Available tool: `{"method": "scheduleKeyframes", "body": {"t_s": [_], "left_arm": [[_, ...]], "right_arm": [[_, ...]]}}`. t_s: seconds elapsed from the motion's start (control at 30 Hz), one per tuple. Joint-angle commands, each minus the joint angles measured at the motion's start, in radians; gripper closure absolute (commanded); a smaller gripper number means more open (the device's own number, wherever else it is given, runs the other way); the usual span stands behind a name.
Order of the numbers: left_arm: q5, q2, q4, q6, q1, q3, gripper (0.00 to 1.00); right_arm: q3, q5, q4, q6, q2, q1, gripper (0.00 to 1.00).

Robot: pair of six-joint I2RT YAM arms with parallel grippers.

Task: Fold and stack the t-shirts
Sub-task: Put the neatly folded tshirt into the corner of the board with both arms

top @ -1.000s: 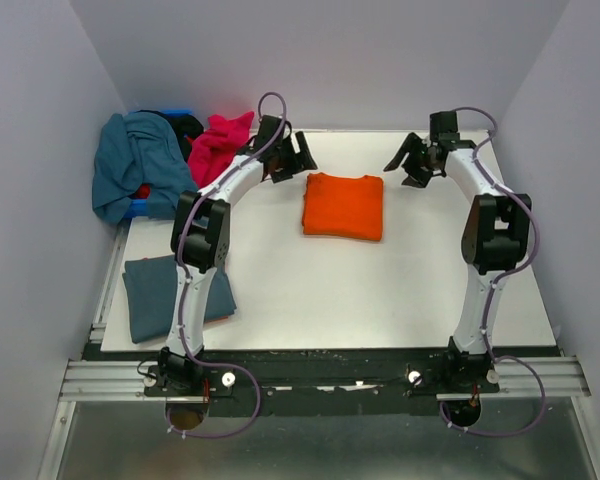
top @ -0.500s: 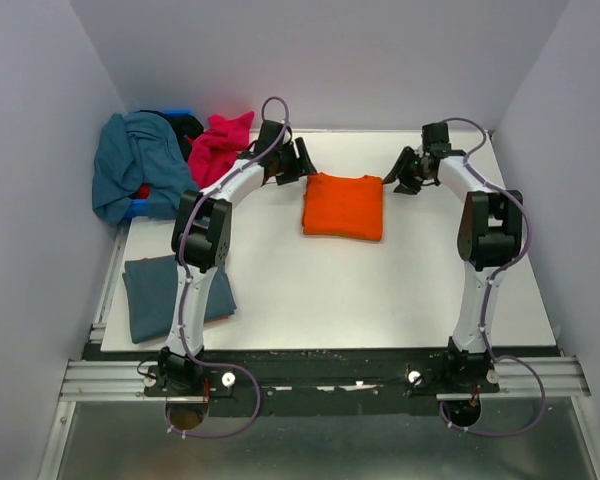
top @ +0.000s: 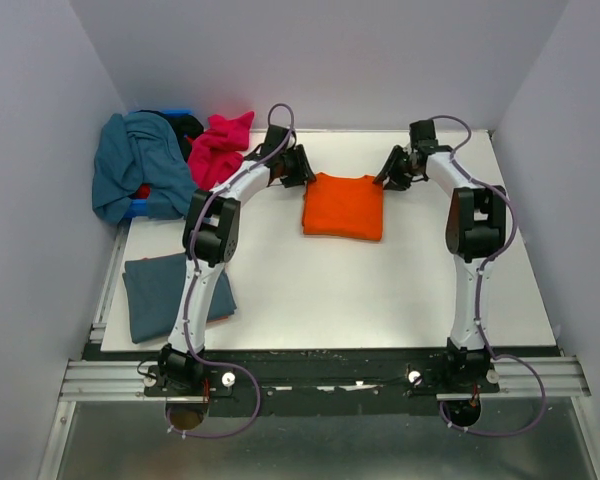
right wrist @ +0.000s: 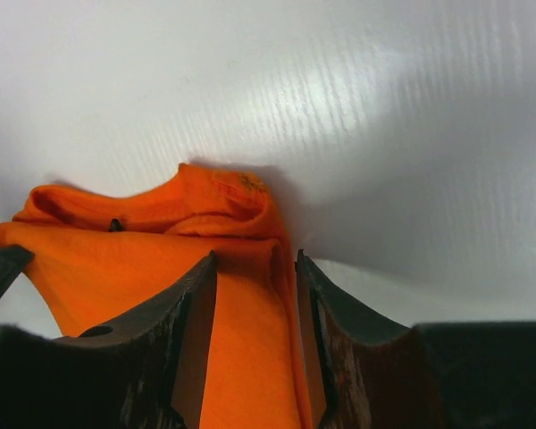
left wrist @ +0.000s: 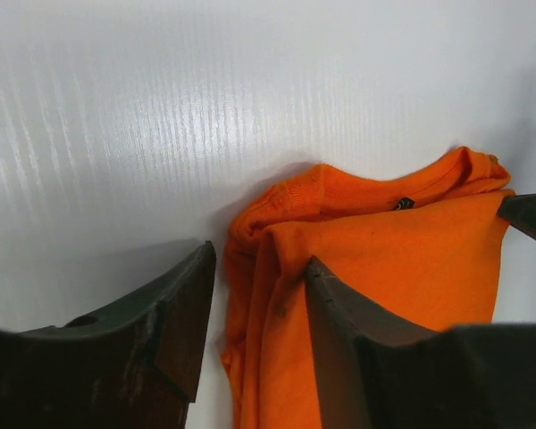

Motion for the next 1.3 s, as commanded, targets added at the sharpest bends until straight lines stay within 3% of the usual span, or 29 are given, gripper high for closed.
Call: {"method": "scheduleKeyframes", "body": {"t_s": [0.0, 0.37, 0.43, 0.5, 0.6, 0.7, 0.83, 1.0, 1.27], "left_arm": [[0.013, 0.074, -0.051, -0.002, -0.003, 0.073, 0.5], [0.007, 0.144, -0.056, -0.073, 0.0, 0.135, 0.52], [0.01, 0.154, -0.056, -0.085, 0.0, 0.141, 0.6], [0.012, 0.16, -0.045, -0.099, 0.0, 0.138, 0.68], [0.018, 0.158, 0.011, -0.116, 0.003, 0.115, 0.91], [0.048, 0.16, 0.074, -0.137, 0.014, 0.089, 1.0], [0.075, 0.102, 0.186, -0.151, 0.024, -0.011, 1.0], [0.027, -0.068, 0.242, -0.064, 0.031, -0.165, 1.0], [0.004, -0.338, 0.354, -0.001, 0.032, -0.464, 1.0]], "right_arm": [[0.073, 0.008, -0.06, 0.003, 0.07, 0.023, 0.53], [0.152, 0.077, -0.13, 0.025, 0.115, 0.04, 0.6], [0.17, 0.069, -0.133, 0.027, 0.125, 0.043, 0.66], [0.178, 0.066, -0.13, 0.025, 0.128, 0.046, 0.78], [0.147, 0.09, -0.093, 0.022, 0.11, 0.046, 0.99], [0.072, 0.078, -0.006, 0.017, 0.069, 0.046, 0.99], [0.046, 0.04, 0.038, 0.017, 0.03, 0.046, 0.99], [-0.031, 0.004, 0.087, -0.004, -0.066, 0.049, 0.99], [-0.353, -0.014, 0.217, -0.047, -0.348, 0.1, 0.99]]}}
